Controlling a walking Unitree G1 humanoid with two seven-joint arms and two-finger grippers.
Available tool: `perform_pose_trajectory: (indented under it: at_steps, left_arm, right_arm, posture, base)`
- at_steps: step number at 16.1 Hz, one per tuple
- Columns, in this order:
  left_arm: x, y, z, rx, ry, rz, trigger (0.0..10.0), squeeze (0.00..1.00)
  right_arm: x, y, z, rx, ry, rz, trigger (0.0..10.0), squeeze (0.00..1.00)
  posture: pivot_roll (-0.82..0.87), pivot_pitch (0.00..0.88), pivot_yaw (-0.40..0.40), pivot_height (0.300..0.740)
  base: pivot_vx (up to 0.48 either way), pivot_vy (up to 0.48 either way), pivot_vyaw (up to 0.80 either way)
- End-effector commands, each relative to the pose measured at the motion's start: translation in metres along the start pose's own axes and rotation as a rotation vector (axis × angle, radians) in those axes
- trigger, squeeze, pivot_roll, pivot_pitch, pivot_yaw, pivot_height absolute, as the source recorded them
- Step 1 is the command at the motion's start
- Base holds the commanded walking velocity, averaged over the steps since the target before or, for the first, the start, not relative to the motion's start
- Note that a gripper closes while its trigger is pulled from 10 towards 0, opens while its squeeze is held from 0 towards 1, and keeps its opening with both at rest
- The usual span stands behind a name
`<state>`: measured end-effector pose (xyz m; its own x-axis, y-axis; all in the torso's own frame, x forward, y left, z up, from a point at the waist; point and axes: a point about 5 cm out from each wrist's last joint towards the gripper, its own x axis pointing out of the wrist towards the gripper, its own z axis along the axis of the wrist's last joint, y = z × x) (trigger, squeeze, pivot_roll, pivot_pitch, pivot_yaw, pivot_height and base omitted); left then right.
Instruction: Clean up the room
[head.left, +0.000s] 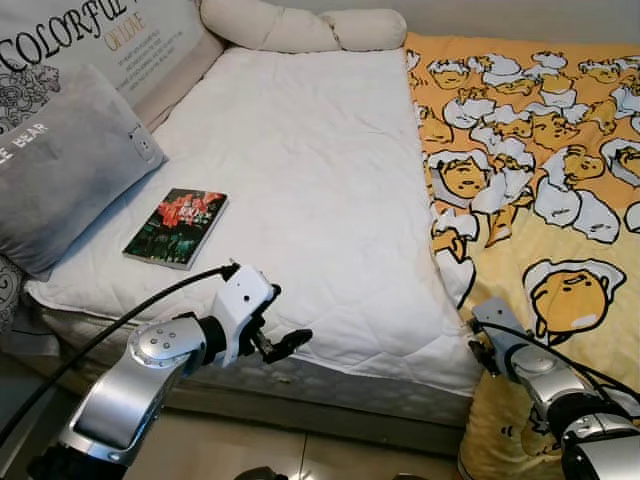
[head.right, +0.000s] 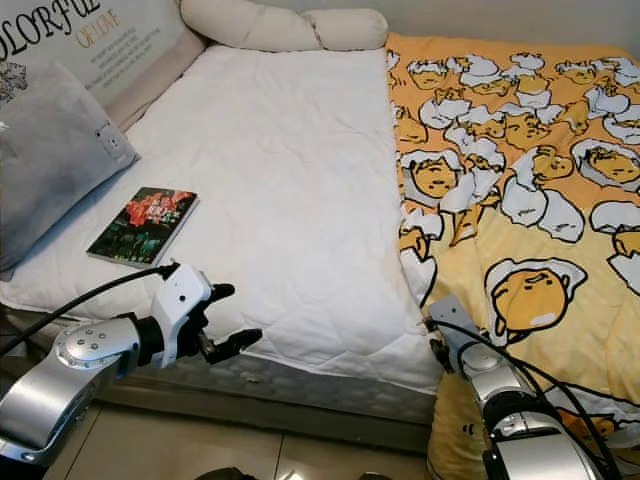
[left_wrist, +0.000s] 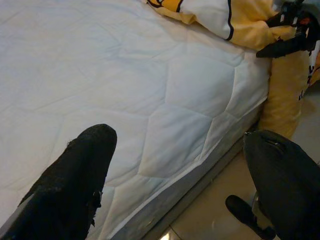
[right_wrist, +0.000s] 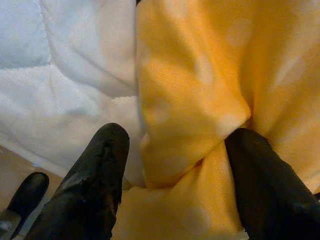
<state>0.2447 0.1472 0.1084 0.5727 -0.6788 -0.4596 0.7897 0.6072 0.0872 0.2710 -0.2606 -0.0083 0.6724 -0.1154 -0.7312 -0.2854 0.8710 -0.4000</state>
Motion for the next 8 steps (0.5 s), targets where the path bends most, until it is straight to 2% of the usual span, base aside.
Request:
perform_pose_trajectory:
  at_steps: [1, 4, 8]
  left_arm:
    - [-0.002, 0.001, 0.002, 0.017, 0.011, -0.003, 10.0, 0.0]
    - [-0.004, 0.001, 0.002, 0.017, 0.014, -0.006, 10.0, 0.0]
    - [-0.014, 0.0, 0.0, 0.011, 0.031, -0.001, 10.0, 0.0]
  right_arm:
    - [0.0, -0.005, 0.001, -0.005, 0.002, -0.008, 0.0, 0.0]
    - [-0.001, -0.006, -0.003, -0.013, 0.022, -0.013, 0.0, 0.0]
    - [-0.003, -0.016, -0.015, 0.024, 0.075, -0.066, 0.0, 0.0]
  posture:
    - [-0.03, 0.0, 0.058, 0.74]
    - [-0.02, 0.0, 0.057, 0.74]
    - [0.02, 0.0, 0.075, 0.74]
  base:
    - [0.0, 0.0, 0.0]
    - [0.0, 0.0, 0.0]
    - [0.0, 0.0, 0.0]
